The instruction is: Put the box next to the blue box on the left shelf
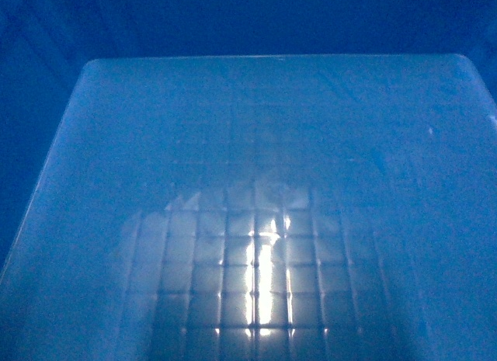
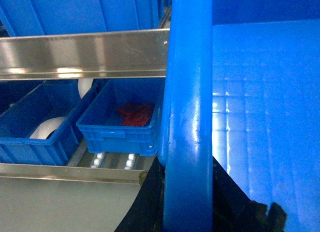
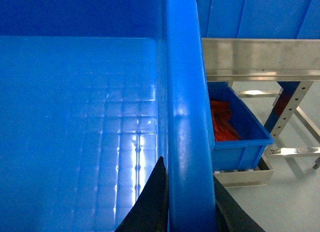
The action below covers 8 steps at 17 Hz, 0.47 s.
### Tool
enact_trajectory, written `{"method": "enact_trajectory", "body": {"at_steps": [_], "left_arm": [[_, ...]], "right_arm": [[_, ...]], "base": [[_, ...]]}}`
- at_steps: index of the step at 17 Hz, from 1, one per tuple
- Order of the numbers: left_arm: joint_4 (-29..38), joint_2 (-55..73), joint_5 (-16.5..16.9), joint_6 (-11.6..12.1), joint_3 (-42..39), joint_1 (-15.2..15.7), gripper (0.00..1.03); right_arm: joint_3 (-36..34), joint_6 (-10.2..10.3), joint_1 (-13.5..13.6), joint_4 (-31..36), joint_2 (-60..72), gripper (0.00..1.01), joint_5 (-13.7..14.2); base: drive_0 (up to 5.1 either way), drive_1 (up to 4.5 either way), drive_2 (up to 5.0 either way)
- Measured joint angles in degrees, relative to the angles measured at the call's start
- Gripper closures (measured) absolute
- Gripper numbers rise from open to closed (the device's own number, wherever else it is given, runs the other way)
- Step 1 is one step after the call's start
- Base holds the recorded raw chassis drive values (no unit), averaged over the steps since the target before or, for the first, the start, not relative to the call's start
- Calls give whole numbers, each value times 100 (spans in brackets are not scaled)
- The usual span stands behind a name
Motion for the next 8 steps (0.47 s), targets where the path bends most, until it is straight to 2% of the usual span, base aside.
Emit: {"method": "enact_trajectory", "body": {"at_steps": [8], "left_arm": [[-26, 7, 13, -7, 0, 0, 88]], "right_arm": [[0, 2, 0, -39, 0, 91, 2]], "base": [[0, 0, 0]]}}
